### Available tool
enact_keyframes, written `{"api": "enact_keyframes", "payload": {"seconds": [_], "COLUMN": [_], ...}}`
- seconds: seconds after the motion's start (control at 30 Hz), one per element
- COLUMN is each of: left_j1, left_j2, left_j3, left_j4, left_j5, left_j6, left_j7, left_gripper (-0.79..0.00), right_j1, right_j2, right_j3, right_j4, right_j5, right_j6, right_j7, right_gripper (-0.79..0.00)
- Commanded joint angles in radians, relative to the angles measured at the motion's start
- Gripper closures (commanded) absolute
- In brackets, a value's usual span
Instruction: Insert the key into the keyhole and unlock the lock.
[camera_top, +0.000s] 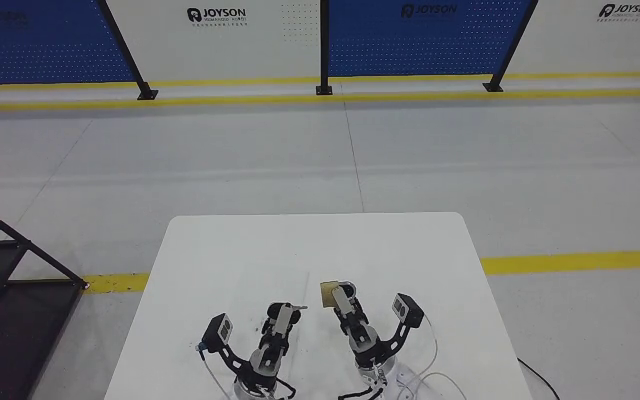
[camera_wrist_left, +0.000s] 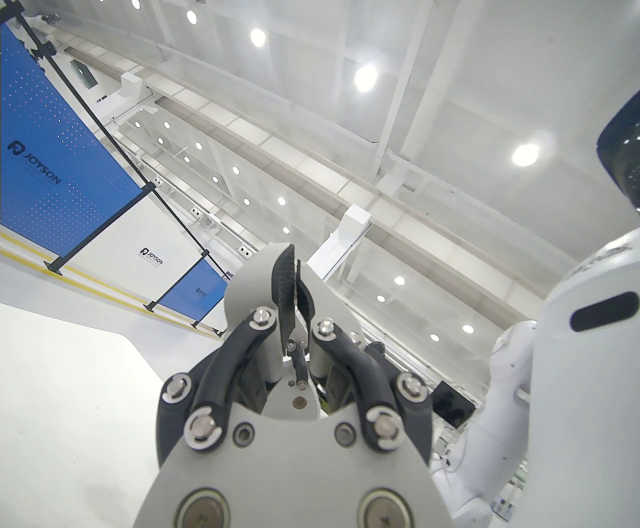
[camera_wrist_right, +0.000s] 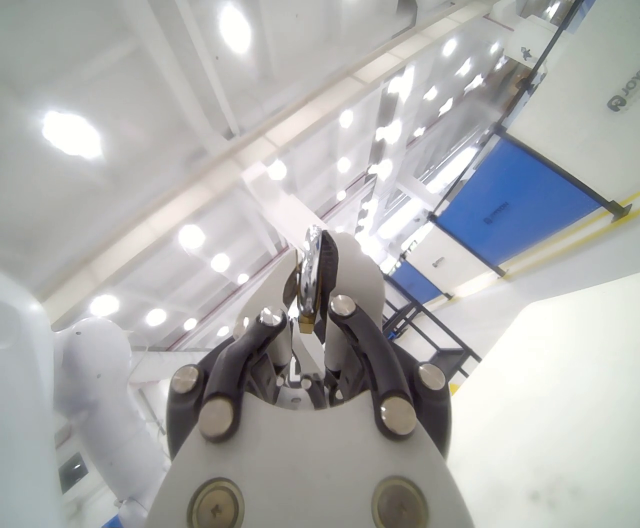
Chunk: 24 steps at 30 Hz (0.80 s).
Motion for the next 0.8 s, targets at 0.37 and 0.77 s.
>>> {"api": "enact_keyframes", "payload": {"seconds": [0.37, 0.77], "left_j1": [-0.042, -0.049], "left_j2": [-0.026, -0.037], "left_j3": [0.037, 0.043], "left_j4": [0.054, 0.067], "left_j5": [0.04, 0.052], "left_j6": [0.032, 0.04], "left_j7": [0.067, 0.081], "left_gripper": [0.0, 0.0], "right_j1": [-0.013, -0.022], "right_j2": [-0.012, -0.024], "right_j3": [0.008, 0.011], "right_j4": [0.0, 0.002], "right_j5": [-0.019, -0.039], "right_j6": [-0.001, 0.001], "right_j7": [0.03, 0.043], "right_gripper": [0.0, 0.0]}}
